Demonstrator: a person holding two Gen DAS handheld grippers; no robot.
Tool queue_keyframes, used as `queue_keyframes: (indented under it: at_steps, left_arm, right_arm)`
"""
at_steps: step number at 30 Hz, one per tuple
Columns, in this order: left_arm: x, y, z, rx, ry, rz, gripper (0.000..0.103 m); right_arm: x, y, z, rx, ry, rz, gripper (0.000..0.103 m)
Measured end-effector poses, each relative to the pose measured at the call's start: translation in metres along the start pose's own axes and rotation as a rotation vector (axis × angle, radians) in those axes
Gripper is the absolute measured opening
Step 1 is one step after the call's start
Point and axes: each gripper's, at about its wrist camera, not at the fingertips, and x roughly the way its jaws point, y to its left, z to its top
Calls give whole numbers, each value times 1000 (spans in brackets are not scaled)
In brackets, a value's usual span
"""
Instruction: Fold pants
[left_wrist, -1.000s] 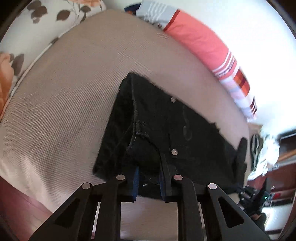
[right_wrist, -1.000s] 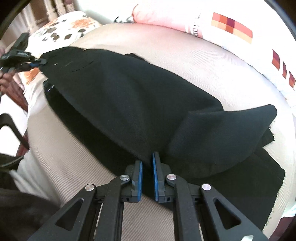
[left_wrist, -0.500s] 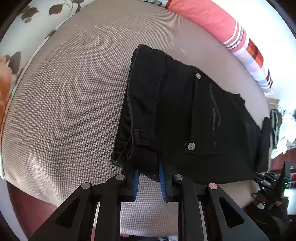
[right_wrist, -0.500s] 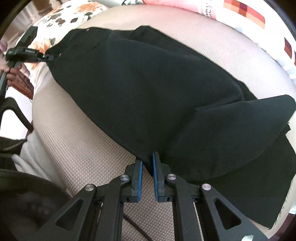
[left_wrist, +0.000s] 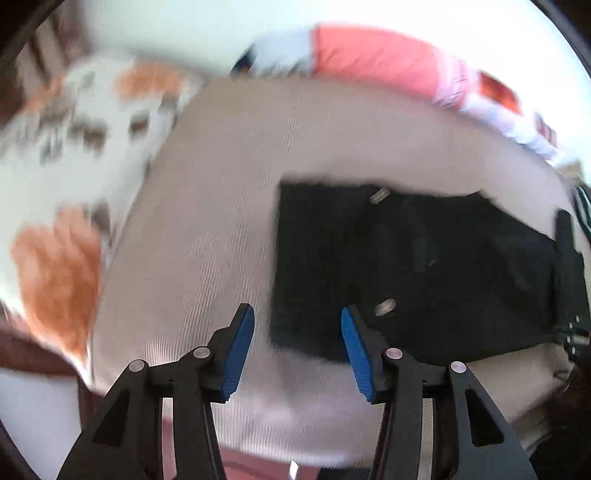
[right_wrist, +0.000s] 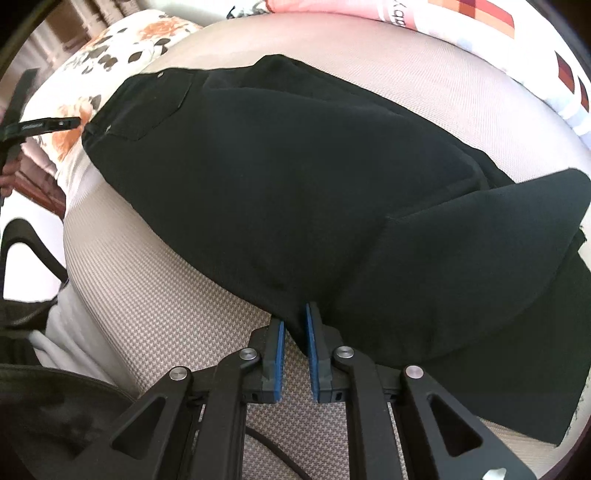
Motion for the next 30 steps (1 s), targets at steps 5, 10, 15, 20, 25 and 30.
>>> queue_keyframes:
  at_steps: [5,10,15,20,25,30]
  left_arm:
    - [-14,-88,4,242,-76,-188,50]
    - [6,-193,-4,481,-17,-381,50]
    - [26,-265,-27,645,28,-454,50]
    - [41,-313,-38,729,43,-457,50]
    - [60,-330,-41,721,71,-464,26]
    - [66,-331,-43,661,76,-437,8]
  right_arm:
    - [-9,-9,2,45,-32,24,13]
    - [-18,-23,3,110,-63,69,13]
    - [-24,-30,6,148,-91,89,13]
    - [-24,-26,9,164,-110,102,13]
    - [-29,-27,9,173,-129,123,14]
    - [-44,-33,6,181,-141,162,27]
